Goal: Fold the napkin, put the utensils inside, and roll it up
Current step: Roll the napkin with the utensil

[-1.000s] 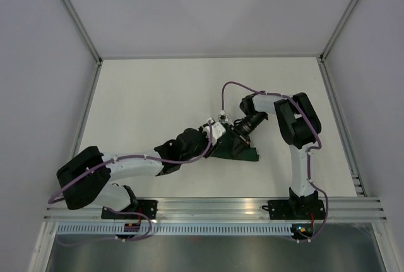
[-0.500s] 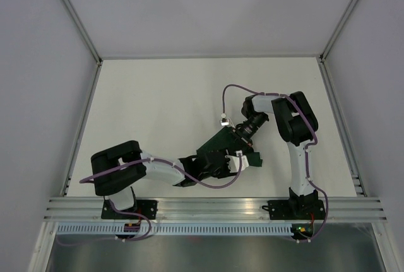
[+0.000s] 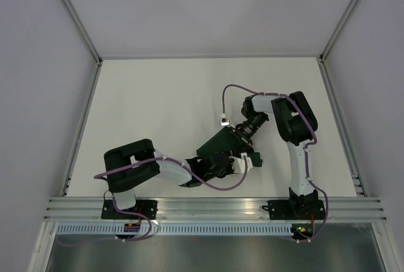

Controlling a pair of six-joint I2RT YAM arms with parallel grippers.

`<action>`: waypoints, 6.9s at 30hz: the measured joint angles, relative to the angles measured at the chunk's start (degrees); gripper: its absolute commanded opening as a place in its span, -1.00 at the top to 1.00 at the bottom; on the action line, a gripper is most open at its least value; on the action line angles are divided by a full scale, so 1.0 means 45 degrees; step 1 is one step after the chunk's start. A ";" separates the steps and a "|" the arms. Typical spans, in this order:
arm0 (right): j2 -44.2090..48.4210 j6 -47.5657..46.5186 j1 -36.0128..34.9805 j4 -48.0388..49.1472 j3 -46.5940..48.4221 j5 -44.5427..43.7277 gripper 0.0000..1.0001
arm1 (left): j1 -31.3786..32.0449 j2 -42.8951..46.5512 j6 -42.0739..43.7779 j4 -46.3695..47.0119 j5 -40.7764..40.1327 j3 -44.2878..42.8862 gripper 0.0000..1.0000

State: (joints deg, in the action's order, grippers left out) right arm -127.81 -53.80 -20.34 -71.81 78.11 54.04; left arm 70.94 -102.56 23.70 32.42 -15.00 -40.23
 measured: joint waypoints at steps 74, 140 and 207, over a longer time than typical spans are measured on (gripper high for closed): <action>1.3129 0.1982 -0.4022 1.5310 -1.2274 -0.8694 0.56 | -0.6387 -0.5309 -0.4949 -0.9758 1.7116 -0.8315 0.22; 0.0695 -0.0534 0.0408 -0.0005 -0.0559 -0.1015 0.53 | -0.0423 -0.0044 -0.0083 -0.1875 0.1389 -0.1083 0.70; 1.2526 0.1535 -0.2875 1.5873 -1.1953 -0.8660 0.38 | -0.6387 -0.6130 -0.4566 -1.1876 1.5858 -1.0554 0.31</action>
State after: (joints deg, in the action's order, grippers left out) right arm -71.44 -46.89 -33.28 -0.38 24.32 15.07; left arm 42.19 -130.15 3.16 -21.02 56.36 -87.72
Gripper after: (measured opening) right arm 0.416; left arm 0.270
